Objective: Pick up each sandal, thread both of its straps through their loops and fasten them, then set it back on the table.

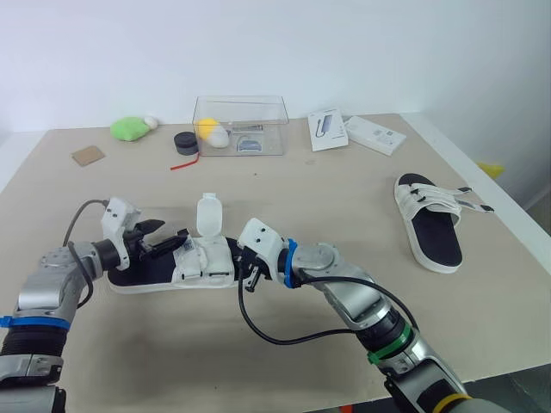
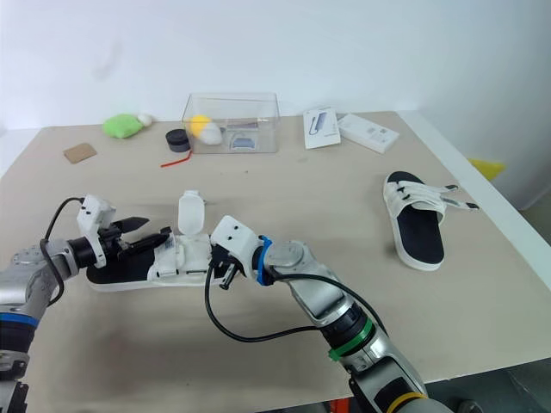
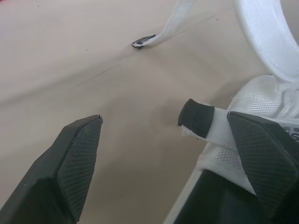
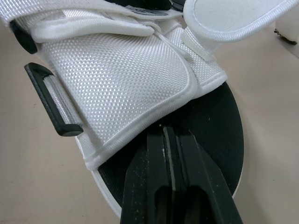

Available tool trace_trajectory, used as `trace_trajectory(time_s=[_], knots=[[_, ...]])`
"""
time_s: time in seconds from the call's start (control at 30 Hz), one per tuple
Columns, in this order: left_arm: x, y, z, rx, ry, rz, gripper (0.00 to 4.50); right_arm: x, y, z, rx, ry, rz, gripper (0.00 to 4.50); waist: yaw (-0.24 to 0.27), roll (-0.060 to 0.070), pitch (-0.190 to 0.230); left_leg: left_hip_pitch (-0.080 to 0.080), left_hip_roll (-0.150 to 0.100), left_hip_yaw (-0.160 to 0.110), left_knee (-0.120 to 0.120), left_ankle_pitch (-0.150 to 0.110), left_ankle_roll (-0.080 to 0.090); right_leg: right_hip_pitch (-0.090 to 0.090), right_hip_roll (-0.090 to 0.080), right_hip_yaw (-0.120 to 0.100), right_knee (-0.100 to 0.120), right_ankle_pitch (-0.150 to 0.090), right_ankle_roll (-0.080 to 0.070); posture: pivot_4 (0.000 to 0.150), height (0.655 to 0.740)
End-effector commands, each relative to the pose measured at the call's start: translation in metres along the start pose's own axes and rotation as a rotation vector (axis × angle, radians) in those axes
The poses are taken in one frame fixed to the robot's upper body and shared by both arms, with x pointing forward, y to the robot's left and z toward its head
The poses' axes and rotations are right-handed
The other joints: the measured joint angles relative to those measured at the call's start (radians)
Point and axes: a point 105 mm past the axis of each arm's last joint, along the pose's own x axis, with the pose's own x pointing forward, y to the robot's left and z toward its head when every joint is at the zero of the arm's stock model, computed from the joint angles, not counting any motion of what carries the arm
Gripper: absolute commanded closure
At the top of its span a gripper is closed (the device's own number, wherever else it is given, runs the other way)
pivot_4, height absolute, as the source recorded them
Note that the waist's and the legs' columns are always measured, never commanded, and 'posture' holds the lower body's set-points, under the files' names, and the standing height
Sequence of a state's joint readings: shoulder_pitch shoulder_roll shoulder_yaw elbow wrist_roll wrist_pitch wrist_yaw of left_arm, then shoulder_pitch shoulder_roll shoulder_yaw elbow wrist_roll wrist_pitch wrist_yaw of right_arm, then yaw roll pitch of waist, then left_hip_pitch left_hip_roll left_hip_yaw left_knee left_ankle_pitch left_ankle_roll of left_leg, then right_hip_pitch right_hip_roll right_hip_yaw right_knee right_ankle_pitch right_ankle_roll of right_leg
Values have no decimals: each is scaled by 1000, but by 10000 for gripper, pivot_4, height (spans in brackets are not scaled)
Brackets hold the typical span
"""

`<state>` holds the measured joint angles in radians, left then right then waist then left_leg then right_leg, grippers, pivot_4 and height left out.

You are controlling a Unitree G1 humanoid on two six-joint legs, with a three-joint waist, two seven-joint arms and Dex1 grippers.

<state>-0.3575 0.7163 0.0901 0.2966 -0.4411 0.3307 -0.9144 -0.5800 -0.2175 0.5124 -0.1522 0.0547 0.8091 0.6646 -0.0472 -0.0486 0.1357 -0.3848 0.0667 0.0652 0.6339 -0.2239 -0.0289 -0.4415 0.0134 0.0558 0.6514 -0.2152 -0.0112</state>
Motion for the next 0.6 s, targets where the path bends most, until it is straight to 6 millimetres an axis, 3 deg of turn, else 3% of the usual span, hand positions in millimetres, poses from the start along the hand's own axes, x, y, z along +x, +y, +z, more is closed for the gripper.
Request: trace_trajectory(time_s=[0.03, 0.17, 0.37, 0.47, 0.6], knots=[[3, -3, -21, 37, 95, -18, 767, 5, 3, -25, 45, 93, 11, 45000, 0, 0, 0, 0, 0, 0, 0, 0, 0, 0, 0, 0, 0, 0, 0, 1500, 7400], [5, 6, -9, 65, 56, 2, 767, 5, 3, -25, 46, 90, 7, 45000, 0, 0, -1, 0, 0, 0, 0, 0, 0, 0, 0, 0, 0, 0, 0, 1500, 7400], [15, 23, 33, 237, -39, 29, 767, 5, 2, -24, 46, 88, 3, 45000, 0, 0, 0, -1, 0, -1, 0, 0, 0, 0, 0, -1, 0, 0, 0, 1500, 7400], [32, 19, 44, 319, -53, 3, 767, 5, 1, -24, 44, 86, 1, 45000, -1, -1, 0, -3, 0, 0, 0, 0, 0, -1, 1, -1, 0, 0, 0, 1500, 7400], [52, 9, 42, 356, -53, -49, 767, 5, 0, -23, 41, 84, -4, 45000, -3, -1, 0, -3, 0, 0, 0, 0, 0, -1, 1, 0, 0, 1, 1, 1500, 7400]])
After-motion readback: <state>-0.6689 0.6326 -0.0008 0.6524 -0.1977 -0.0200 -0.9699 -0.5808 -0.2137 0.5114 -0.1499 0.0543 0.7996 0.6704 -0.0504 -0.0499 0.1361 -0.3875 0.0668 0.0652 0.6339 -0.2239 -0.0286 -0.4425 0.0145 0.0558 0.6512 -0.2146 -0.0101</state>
